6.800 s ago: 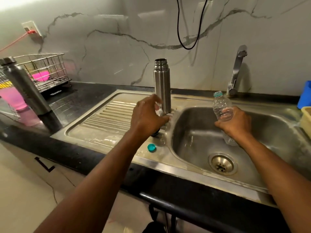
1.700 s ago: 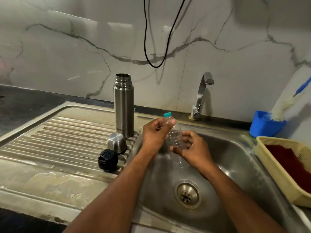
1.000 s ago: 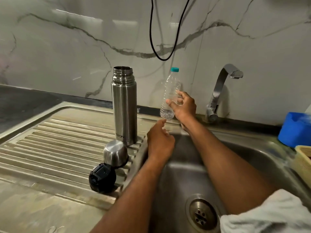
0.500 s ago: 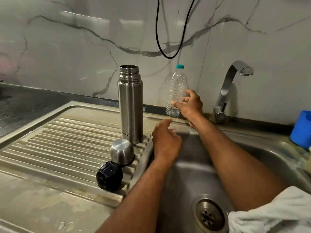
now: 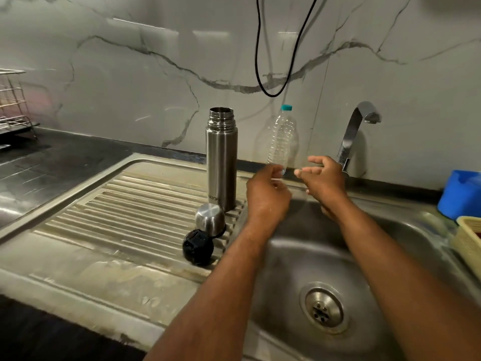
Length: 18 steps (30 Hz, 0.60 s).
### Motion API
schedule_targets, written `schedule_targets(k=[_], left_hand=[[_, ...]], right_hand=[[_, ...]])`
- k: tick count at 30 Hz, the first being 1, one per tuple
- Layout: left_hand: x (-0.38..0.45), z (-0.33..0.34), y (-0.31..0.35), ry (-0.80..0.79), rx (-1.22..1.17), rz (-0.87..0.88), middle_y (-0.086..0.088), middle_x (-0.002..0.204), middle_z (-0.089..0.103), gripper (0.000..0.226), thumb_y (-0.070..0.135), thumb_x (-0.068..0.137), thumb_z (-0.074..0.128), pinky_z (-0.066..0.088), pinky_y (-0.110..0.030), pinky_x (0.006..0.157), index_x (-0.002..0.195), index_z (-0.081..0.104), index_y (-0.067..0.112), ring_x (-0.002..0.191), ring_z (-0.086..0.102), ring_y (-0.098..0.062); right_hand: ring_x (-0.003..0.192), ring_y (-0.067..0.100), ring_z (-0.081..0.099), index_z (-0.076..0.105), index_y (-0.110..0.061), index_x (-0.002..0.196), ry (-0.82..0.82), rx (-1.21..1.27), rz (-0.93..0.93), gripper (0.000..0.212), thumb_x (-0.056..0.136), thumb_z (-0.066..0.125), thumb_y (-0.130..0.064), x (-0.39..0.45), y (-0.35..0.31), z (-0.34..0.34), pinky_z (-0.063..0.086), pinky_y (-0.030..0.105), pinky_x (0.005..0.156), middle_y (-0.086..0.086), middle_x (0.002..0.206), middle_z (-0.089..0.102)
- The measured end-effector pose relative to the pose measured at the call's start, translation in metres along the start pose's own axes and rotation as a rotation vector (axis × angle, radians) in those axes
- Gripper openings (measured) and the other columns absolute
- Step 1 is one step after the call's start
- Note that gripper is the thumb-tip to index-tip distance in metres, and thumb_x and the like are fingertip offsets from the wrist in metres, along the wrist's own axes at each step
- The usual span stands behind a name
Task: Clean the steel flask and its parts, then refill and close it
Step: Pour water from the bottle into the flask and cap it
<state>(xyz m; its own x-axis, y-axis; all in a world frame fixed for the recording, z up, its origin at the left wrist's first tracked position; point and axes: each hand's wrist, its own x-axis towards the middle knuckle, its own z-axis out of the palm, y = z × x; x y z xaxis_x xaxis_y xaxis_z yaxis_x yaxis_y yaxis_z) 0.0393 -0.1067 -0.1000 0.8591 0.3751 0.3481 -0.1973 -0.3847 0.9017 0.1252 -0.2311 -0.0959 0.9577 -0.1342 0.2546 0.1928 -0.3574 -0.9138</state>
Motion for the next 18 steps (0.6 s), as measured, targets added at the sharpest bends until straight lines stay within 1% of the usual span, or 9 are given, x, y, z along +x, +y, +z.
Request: schedule_targets(k=[2,4,7,9,10,13,15,16,18], left_hand=[[-0.007,-0.020,0.016,-0.057,-0.018,0.077,0.004,0.120,0.072,0.038,0.002,0.096,0.069,0.055,-0.017,0.094,0.130,0.068,0.019,0.105,0.069,-0.007],[-0.013,-0.047,0.024,-0.099,-0.014,0.197,0.007,0.111,0.075,0.034,0.010,0.093,0.077,0.059,-0.018,0.089,0.124,0.071,0.022,0.095,0.072,-0.002],[-0.011,-0.095,0.018,-0.111,0.035,0.267,0.009,0.104,0.076,0.031,0.018,0.091,0.081,0.060,-0.017,0.081,0.121,0.073,0.023,0.091,0.073,-0.001],[-0.004,-0.126,0.005,-0.031,0.110,0.254,0.011,0.102,0.076,0.028,0.019,0.092,0.080,0.063,-0.025,0.078,0.118,0.074,0.026,0.088,0.073,-0.002],[0.000,-0.139,-0.004,0.015,0.153,0.242,0.012,0.099,0.076,0.026,0.019,0.092,0.079,0.064,-0.030,0.076,0.116,0.074,0.027,0.085,0.073,-0.002],[0.007,-0.161,-0.034,0.140,0.232,0.166,0.014,0.094,0.076,0.022,0.019,0.092,0.079,0.065,-0.039,0.078,0.111,0.075,0.029,0.080,0.072,-0.001],[0.011,-0.166,-0.047,0.211,0.251,0.112,0.014,0.094,0.076,0.024,0.019,0.091,0.079,0.064,-0.040,0.081,0.112,0.075,0.028,0.080,0.073,-0.002],[0.013,-0.167,-0.050,0.231,0.263,0.104,0.013,0.096,0.076,0.024,0.020,0.091,0.080,0.063,-0.040,0.083,0.114,0.074,0.028,0.081,0.073,-0.004],[0.018,-0.165,-0.055,0.248,0.277,0.113,0.011,0.098,0.076,0.026,0.020,0.092,0.079,0.063,-0.039,0.084,0.116,0.074,0.027,0.082,0.073,-0.006]], right_hand=[[0.087,0.021,0.073,0.070,-0.021,0.110,-0.005,0.039,0.036,0.030,0.083,0.083,-0.015,-0.025,0.000,-0.008,0.059,0.036,0.067,0.007,0.100,0.077],[0.082,0.022,0.074,0.072,-0.025,0.092,-0.028,0.014,0.050,0.016,0.083,0.082,-0.016,-0.053,-0.005,-0.009,0.055,0.032,0.059,0.004,0.091,0.078],[0.081,0.021,0.074,0.074,-0.023,0.084,-0.169,-0.012,0.012,0.013,0.081,0.085,-0.016,-0.095,-0.017,0.005,0.061,0.038,0.071,0.000,0.085,0.077],[0.078,0.021,0.074,0.076,-0.018,0.086,-0.288,0.007,-0.058,0.017,0.077,0.090,-0.016,-0.124,-0.031,0.020,0.062,0.039,0.079,0.003,0.082,0.077],[0.075,0.020,0.073,0.076,-0.017,0.088,-0.326,0.007,-0.092,0.020,0.075,0.092,-0.019,-0.136,-0.039,0.028,0.062,0.037,0.077,0.003,0.080,0.077],[0.068,0.004,0.069,0.075,-0.023,0.091,-0.389,-0.079,-0.200,0.037,0.067,0.094,-0.043,-0.169,-0.058,0.048,0.061,0.030,0.070,-0.007,0.075,0.074],[0.077,-0.002,0.067,0.072,-0.030,0.100,-0.439,-0.261,-0.279,0.051,0.063,0.089,-0.062,-0.187,-0.066,0.058,0.059,0.022,0.071,-0.018,0.086,0.071],[0.083,-0.003,0.066,0.070,-0.032,0.106,-0.442,-0.367,-0.331,0.058,0.063,0.085,-0.069,-0.196,-0.069,0.061,0.059,0.021,0.073,-0.020,0.093,0.069],[0.095,0.005,0.064,0.064,-0.034,0.114,-0.391,-0.552,-0.436,0.068,0.064,0.077,-0.078,-0.207,-0.070,0.071,0.059,0.028,0.079,-0.016,0.106,0.067]])
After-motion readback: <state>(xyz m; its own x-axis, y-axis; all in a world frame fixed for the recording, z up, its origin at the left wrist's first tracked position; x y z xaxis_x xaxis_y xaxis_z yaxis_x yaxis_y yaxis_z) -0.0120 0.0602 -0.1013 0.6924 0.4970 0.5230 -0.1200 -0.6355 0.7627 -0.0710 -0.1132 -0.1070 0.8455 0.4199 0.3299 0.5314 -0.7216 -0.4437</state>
